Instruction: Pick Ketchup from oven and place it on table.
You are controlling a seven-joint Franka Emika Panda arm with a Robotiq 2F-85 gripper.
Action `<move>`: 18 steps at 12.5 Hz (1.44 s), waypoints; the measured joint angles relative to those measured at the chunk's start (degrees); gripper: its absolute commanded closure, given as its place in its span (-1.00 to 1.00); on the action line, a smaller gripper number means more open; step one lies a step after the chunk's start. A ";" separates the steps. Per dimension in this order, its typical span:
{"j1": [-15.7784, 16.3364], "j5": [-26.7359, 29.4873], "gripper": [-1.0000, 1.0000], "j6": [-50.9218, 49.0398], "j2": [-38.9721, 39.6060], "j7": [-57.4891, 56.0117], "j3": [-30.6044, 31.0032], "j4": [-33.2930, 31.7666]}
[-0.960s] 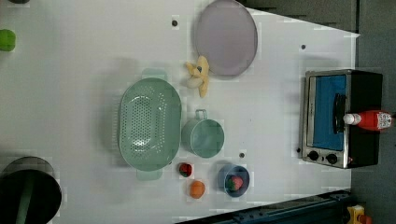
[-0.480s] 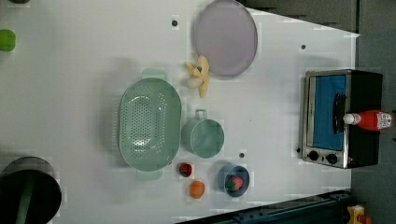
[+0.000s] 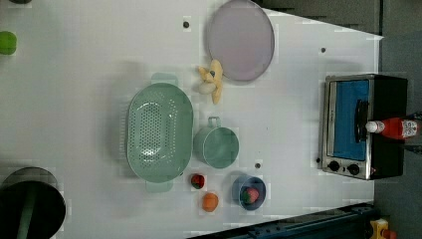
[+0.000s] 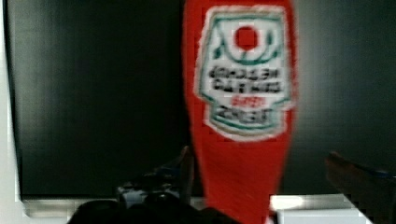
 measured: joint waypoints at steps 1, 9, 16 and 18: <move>0.10 1.02 -1.00 2.83 2.09 0.00 -0.62 0.62; -1.93 1.75 -0.92 7.61 6.90 0.00 -1.57 1.40; -1.06 2.91 -0.29 7.83 7.22 0.00 -2.13 1.62; -1.93 1.79 -0.29 6.69 7.62 0.00 -1.29 2.91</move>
